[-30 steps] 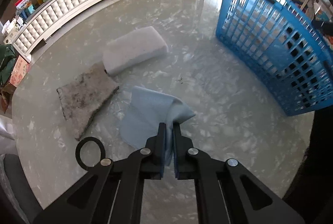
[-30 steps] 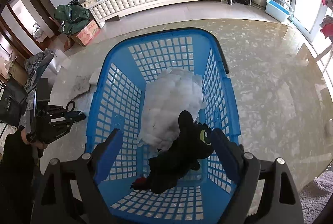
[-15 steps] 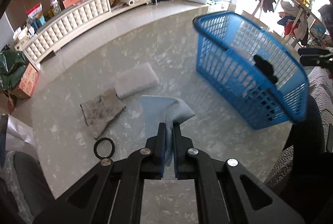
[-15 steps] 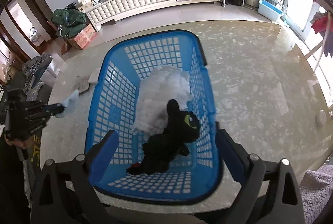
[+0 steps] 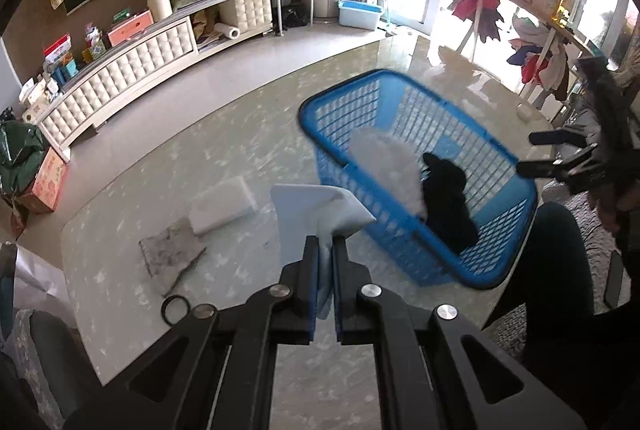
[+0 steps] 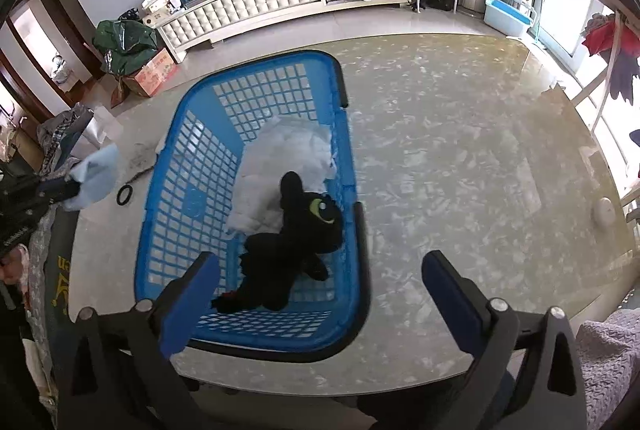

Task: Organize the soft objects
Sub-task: 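Lift the light blue cloth with the left gripper and carry it over the basket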

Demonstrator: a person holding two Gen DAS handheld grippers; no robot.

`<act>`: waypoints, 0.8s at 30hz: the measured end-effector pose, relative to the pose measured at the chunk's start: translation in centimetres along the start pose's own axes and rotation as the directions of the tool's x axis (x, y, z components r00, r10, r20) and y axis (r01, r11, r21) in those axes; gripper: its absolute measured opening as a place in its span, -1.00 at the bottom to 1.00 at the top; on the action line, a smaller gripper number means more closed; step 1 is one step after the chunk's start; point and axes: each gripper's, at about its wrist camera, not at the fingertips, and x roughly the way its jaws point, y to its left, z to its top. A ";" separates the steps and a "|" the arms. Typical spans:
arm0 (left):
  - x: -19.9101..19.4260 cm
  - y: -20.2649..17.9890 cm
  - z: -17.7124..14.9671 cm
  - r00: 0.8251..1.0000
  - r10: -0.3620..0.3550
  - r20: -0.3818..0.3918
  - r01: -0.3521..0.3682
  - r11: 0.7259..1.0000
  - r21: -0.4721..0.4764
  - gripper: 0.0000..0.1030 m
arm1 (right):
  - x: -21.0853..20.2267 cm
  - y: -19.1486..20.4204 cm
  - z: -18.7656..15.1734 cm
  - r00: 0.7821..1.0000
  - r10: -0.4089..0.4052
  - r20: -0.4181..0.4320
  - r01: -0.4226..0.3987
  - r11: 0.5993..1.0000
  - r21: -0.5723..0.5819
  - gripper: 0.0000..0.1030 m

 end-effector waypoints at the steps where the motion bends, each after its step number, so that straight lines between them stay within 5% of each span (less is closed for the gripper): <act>1: 0.1 -0.3 0.3 1.000 -0.001 0.002 0.001 1.000 0.004 -0.90 | 0.1 -0.3 0.0 1.000 0.002 -0.001 -0.002 1.000 0.001 0.99; 24: 7.6 -7.8 8.3 0.996 -0.067 -0.064 0.078 0.978 0.191 -0.90 | 2.1 -3.6 0.7 0.999 0.032 0.007 -0.032 0.999 -0.002 0.99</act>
